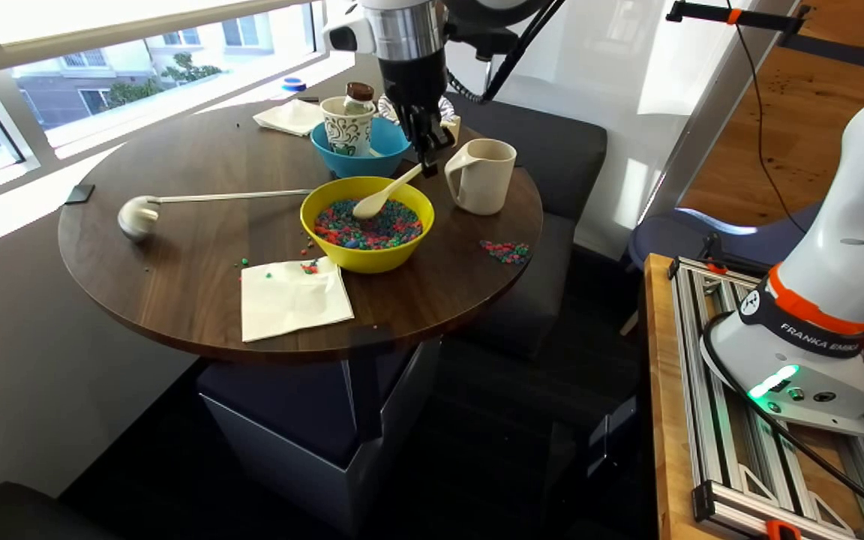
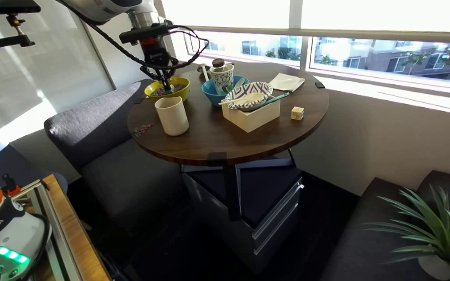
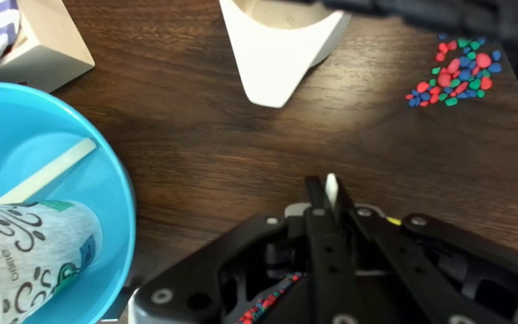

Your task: Put the spoon inside the mug

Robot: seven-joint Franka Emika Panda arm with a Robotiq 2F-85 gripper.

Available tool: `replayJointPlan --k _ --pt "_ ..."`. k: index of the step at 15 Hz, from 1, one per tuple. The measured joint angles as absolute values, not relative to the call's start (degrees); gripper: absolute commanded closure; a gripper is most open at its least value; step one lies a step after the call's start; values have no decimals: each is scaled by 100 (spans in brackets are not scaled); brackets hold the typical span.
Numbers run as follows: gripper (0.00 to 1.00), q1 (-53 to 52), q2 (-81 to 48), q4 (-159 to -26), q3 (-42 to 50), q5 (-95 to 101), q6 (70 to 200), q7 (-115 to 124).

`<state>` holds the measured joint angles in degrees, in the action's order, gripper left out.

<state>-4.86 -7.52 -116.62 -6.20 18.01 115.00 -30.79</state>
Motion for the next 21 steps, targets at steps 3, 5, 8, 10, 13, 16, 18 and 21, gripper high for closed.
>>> replayJointPlan --k 3,5,8,10,13,16,18,21 --pt "99 -455 -452 -11725 -590 1789 11509 -3070" --pt "99 -406 -206 -11795 -539 1742 11511 -3078" --pt "99 -313 140 -11945 -413 1633 11512 -3087" --pt "99 -252 327 -12058 -286 1563 11491 -3096" --pt "99 -128 560 -12197 -116 1688 11104 -3024" --pt "99 -24 812 -12263 4 1760 10337 -3004" --pt "99 3 1043 -12351 72 1764 9942 -3005" --pt "99 -5 1297 -12439 102 1764 9465 -3004"
